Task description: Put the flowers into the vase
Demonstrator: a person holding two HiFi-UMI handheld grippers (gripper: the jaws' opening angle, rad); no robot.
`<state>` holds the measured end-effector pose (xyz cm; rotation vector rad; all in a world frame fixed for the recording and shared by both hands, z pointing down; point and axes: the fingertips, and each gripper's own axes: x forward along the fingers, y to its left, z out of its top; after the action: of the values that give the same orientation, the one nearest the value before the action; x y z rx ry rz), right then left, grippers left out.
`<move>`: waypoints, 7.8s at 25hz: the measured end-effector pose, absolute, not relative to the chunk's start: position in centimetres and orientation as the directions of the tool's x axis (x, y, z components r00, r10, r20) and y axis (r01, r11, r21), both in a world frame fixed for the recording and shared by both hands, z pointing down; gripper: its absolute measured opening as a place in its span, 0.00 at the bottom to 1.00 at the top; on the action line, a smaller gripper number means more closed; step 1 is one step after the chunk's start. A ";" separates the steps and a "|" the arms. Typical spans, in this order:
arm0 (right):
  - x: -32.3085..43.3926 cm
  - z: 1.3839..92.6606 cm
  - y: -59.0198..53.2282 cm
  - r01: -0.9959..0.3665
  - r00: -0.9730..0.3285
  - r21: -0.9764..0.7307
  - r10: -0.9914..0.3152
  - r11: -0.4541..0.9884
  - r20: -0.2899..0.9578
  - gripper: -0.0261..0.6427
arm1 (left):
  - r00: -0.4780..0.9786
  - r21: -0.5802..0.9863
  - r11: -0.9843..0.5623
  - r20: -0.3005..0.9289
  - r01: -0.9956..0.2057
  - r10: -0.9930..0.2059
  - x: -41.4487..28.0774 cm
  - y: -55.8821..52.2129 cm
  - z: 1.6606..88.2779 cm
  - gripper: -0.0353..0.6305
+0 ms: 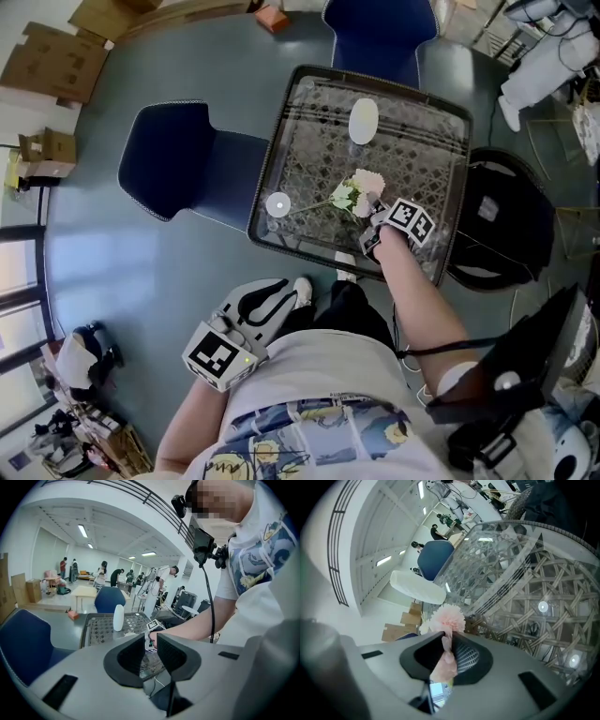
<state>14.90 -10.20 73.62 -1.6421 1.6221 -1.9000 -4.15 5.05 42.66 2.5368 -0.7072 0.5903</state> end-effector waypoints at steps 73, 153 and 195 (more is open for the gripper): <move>15.2 37.0 -24.3 -0.882 -0.451 0.024 -0.856 0.472 0.253 0.07 | 0.763 0.256 -0.730 0.359 -0.634 -0.537 -9.1 2.9 37.2 0.15; 12.2 49.3 -24.2 -0.838 -0.440 0.198 -0.845 0.508 0.304 0.11 | 0.744 0.259 -0.712 0.398 -0.652 -0.537 -8.3 0.2 39.1 0.15; 10.5 48.9 -20.7 -0.831 -0.429 0.223 -0.842 0.510 0.326 0.28 | 0.777 0.259 -0.748 0.377 -0.611 -0.505 -10.3 3.3 38.7 0.15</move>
<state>10.48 -20.70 48.95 -1.7915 3.0605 0.0514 -10.28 3.27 38.68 2.6006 -0.8502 0.4024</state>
